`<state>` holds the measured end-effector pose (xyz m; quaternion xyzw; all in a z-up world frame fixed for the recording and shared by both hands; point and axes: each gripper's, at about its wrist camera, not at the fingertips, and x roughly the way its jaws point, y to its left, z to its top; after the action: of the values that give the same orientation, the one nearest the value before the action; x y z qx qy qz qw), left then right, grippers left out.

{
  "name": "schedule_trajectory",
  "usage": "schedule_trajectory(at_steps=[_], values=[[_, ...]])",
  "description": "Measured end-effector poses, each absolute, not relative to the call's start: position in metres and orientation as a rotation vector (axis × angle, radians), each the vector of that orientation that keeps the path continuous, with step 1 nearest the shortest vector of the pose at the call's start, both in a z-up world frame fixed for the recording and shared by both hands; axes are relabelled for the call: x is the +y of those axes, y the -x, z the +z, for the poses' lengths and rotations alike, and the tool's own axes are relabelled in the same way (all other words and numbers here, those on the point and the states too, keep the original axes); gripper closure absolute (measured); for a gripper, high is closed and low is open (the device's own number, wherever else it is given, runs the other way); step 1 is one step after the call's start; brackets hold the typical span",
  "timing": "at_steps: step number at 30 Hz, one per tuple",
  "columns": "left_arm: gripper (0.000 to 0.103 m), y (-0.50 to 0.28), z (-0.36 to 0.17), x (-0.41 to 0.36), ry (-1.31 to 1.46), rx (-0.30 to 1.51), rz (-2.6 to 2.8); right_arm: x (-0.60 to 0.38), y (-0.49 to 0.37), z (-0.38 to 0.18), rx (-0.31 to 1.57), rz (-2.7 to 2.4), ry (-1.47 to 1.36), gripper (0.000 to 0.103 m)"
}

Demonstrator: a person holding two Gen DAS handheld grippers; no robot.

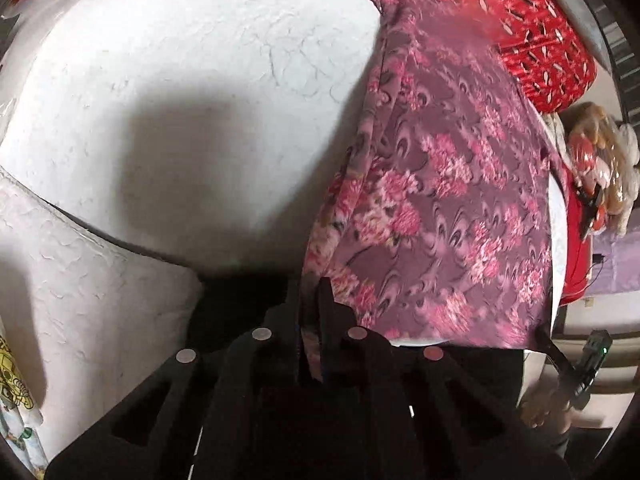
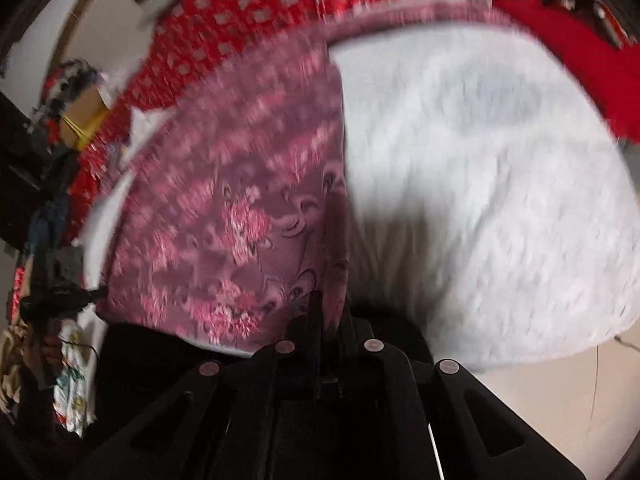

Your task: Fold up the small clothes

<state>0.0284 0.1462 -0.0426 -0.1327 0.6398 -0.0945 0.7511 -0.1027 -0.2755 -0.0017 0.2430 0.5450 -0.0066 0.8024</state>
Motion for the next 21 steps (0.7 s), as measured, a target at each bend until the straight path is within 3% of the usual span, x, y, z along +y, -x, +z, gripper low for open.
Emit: schedule_trajectory(at_steps=[3, 6, 9, 13, 16, 20, 21], values=[[0.097, -0.031, -0.027, 0.146, 0.276, 1.374, -0.248, -0.273, 0.092, -0.008, 1.229, -0.051, -0.509, 0.091], [0.093, -0.038, -0.001, 0.149, 0.278, 1.293, -0.285, -0.283, 0.085, 0.020, 1.160, -0.122, -0.462, 0.087], [0.074, -0.056, 0.007, 0.126, 0.272, 1.255, -0.305, -0.291, 0.064, 0.044, 1.049, -0.104, -0.482, 0.080], [0.073, -0.083, -0.020, 0.079, 0.205, 1.286, -0.291, -0.280, 0.022, 0.034, 1.035, -0.066, -0.454, 0.081], [0.073, -0.093, -0.050, 0.057, 0.158, 1.360, -0.242, -0.266, -0.003, -0.004, 1.153, -0.056, -0.393, 0.085], [0.068, -0.094, -0.035, 0.049, 0.131, 1.340, -0.292, -0.286, -0.007, 0.007, 1.114, -0.025, -0.452, 0.086], [0.068, -0.095, -0.029, 0.050, 0.139, 1.338, -0.318, -0.308, -0.005, 0.017, 1.061, -0.047, -0.519, 0.082]])
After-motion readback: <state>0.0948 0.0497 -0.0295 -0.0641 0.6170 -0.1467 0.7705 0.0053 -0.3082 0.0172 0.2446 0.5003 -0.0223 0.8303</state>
